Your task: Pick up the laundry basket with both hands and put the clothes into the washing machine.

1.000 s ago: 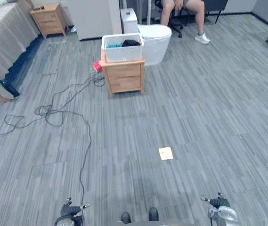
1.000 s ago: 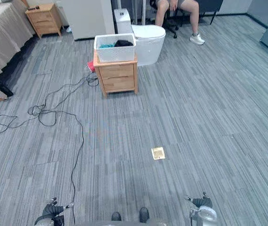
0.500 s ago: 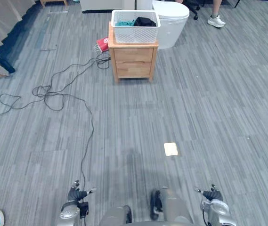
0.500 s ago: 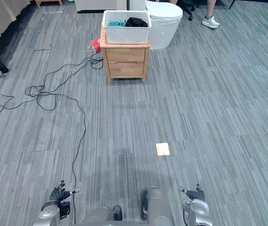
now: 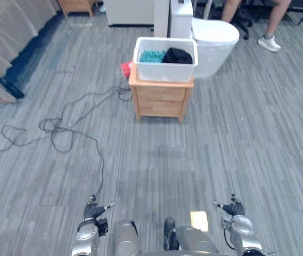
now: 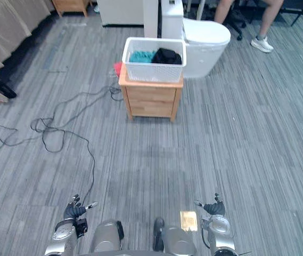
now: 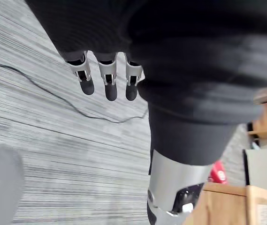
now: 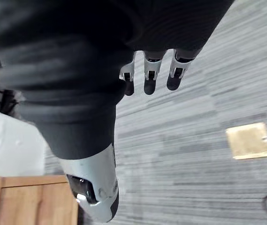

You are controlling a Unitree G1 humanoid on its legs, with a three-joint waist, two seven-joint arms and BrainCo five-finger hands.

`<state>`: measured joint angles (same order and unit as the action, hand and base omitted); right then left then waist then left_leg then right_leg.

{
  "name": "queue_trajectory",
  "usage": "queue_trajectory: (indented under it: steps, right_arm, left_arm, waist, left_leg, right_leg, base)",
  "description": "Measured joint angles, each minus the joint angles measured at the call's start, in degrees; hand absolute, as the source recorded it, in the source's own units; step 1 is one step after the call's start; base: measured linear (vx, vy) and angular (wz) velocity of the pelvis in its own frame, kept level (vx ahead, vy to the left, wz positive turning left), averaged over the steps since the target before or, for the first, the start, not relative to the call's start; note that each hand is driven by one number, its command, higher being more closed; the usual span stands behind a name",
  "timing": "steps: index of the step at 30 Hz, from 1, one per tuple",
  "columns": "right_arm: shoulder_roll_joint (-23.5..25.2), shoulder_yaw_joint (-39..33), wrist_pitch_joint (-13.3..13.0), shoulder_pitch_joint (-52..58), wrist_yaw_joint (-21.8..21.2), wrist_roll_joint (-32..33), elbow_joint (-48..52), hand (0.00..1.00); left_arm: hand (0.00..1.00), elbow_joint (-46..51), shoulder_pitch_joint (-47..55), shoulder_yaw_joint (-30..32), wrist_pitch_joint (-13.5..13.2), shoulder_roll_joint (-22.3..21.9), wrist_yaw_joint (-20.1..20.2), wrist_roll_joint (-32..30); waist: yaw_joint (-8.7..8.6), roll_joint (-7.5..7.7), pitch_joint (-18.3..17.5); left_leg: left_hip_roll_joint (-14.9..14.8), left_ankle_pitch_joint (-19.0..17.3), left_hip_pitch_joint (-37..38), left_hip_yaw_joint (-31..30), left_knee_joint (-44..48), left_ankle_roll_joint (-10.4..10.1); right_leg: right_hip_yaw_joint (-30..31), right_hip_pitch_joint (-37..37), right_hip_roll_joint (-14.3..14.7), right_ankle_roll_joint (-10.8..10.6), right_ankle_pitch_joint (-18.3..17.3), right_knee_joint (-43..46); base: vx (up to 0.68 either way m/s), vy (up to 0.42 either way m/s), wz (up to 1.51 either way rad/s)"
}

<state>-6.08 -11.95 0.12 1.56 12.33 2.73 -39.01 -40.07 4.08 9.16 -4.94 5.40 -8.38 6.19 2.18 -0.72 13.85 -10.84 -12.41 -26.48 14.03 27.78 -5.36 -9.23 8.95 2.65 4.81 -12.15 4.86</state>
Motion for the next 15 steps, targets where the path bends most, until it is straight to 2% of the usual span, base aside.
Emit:
queue_trajectory:
  steps: [1,2,3,4,5,6,7,8,9,10,11,12,13,15]
  right_arm:
    - [-0.1,-0.6,0.0,0.1,0.1,0.0,-0.3,0.0]
    - [-0.1,-0.6,0.0,0.3,0.1,0.0,-0.3,0.0]
    - [0.2,-0.5,0.0,0.6,0.1,-0.1,-0.5,0.0]
    - [0.8,-0.5,0.1,1.5,0.1,-0.3,-0.5,0.0]
    - [1.1,-0.5,0.1,2.4,0.1,-1.2,-0.4,0.0]
    - [1.5,-0.5,0.1,2.5,0.1,-1.3,-0.4,0.0]
    - [2.3,-0.2,0.1,2.7,0.1,-1.5,-0.4,0.0]
    - [2.7,0.5,0.1,2.8,0.0,-1.9,-0.4,0.0]
    - [2.9,1.5,0.2,2.8,0.0,-2.4,-0.5,0.0]
    - [3.0,2.7,0.3,2.9,0.0,-2.9,-0.4,0.0]
    - [3.4,4.1,0.2,3.1,-0.1,-3.3,-0.4,0.0]
    - [3.5,5.0,0.1,3.1,-0.1,-3.4,0.2,0.0]
    - [3.6,5.1,0.1,2.9,-0.1,-3.6,0.5,0.0]
    - [3.5,5.0,0.1,2.6,-0.1,-4.0,0.5,0.0]
  left_arm:
    - [0.0,0.0,1.1,0.0,0.0,-0.5,0.0,0.0]
    - [0.0,-0.3,2.1,0.0,0.1,-0.6,-0.1,-0.1]
    - [0.0,-1.2,2.7,0.0,0.3,-0.5,0.0,-0.2]
    - [0.0,-1.2,3.6,0.0,0.6,-0.4,0.0,-0.2]
    - [0.0,-1.2,4.7,-0.3,0.7,-0.7,0.0,-0.2]
    - [0.0,-1.3,5.0,-0.7,0.7,-0.7,0.2,-0.1]
    - [0.0,-2.4,4.4,-1.3,0.8,0.3,0.5,-0.2]
    - [0.0,-3.3,3.6,-2.3,0.9,0.9,0.5,-0.2]
    - [0.0,-3.7,3.1,-2.8,1.2,1.1,0.5,-0.2]
    - [0.0,-3.7,3.0,-2.8,1.2,1.3,0.4,-0.2]
    - [0.0,-3.7,3.0,-2.9,1.3,1.7,0.2,-0.2]
    - [0.0,-3.5,2.7,-2.8,1.2,1.8,-0.3,-0.2]
    - [0.0,-3.5,2.1,-2.8,1.2,2.0,-0.5,-0.2]
    - [0.0,-3.8,0.7,-2.5,1.2,2.7,-0.5,-0.2]
  waist:
    - [0.73,-0.16,-0.4]
    - [1.02,-0.64,-1.0]
    - [1.8,0.27,-1.4]
    - [2.14,2.13,-2.8]
    - [2.06,3.43,-3.8]
    - [2.05,3.91,-4.0]
    - [1.81,4.95,-4.0]
    - [1.03,5.46,-3.9]
    - [0.0,5.23,-3.7]
    - [-0.26,4.84,-3.4]
    - [-0.52,4.21,-3.1]
    - [-1.12,3.3,-3.2]
    - [-1.38,3.33,-3.2]
    - [-1.43,3.47,-3.2]
  left_leg:
    - [1.1,2.5,0.2,-2.1,-8.8,-0.8]
    - [1.1,3.3,0.2,-3.1,-12.1,-0.9]
    - [1.5,8.1,0.4,-3.4,-10.9,0.7]
    - [2.8,10.7,0.2,-2.5,-9.1,2.2]
    - [3.8,11.7,0.0,-1.8,-5.5,4.4]
    - [4.1,10.3,0.4,-1.0,-2.9,6.4]
    - [5.2,6.7,2.6,0.3,-1.1,7.5]
    - [6.1,4.5,5.0,1.0,-0.5,8.0]
    - [6.3,2.5,8.0,1.5,0.1,8.6]
    - [6.1,0.7,11.6,1.9,0.0,8.9]
    - [5.8,-0.8,16.8,3.1,-1.6,8.8]
    - [5.4,-2.1,20.7,3.3,-4.1,8.1]
    - [5.3,-2.6,22.4,3.3,-5.1,7.7]
    - [5.3,-3.5,26.1,3.5,-7.6,6.8]
  right_leg:
    - [1.2,1.5,0.1,-1.4,-2.2,0.0]
    - [2.1,2.8,0.0,-2.5,-4.2,0.3]
    - [3.3,3.7,-1.4,-3.5,-6.6,1.5]
    - [4.7,3.5,-3.5,-5.1,-8.7,3.5]
    - [6.1,1.7,-5.8,-7.2,-10.1,9.8]
    - [7.0,-1.0,-7.0,-7.6,-10.0,17.8]
    - [7.8,-7.7,-9.3,-11.8,-6.4,34.4]
    - [8.0,-13.0,-11.2,-13.5,-1.3,47.1]
    - [8.1,-17.0,-12.2,-13.6,-1.1,56.2]
    - [7.8,-19.9,-12.5,-12.6,-1.6,61.0]
    - [6.6,-23.4,-12.4,-10.8,-2.7,62.2]
    - [4.0,-26.8,-12.2,-9.5,-3.6,59.1]
    - [2.9,-28.6,-12.0,-9.4,-3.8,56.5]
    - [-0.5,-31.3,-10.9,-9.6,-3.6,42.2]
  base:
    - [0.53,0.206,-0.46]
    - [0.54,0.24,-0.61]
    - [0.59,0.273,-0.59]
    - [0.65,0.273,-0.62]
    - [0.68,0.279,-0.61]
    - [0.83,0.358,-0.56]
    - [0.7,0.314,-0.34]
    - [0.79,0.321,-0.12]
    - [0.5,0.166,-0.06]
    - [0.59,0.169,-0.27]
    - [0.54,0.134,-0.35]
    - [0.63,0.116,-0.27]
    - [0.49,0.055,-0.08]
    - [0.47,-0.016,0.01]
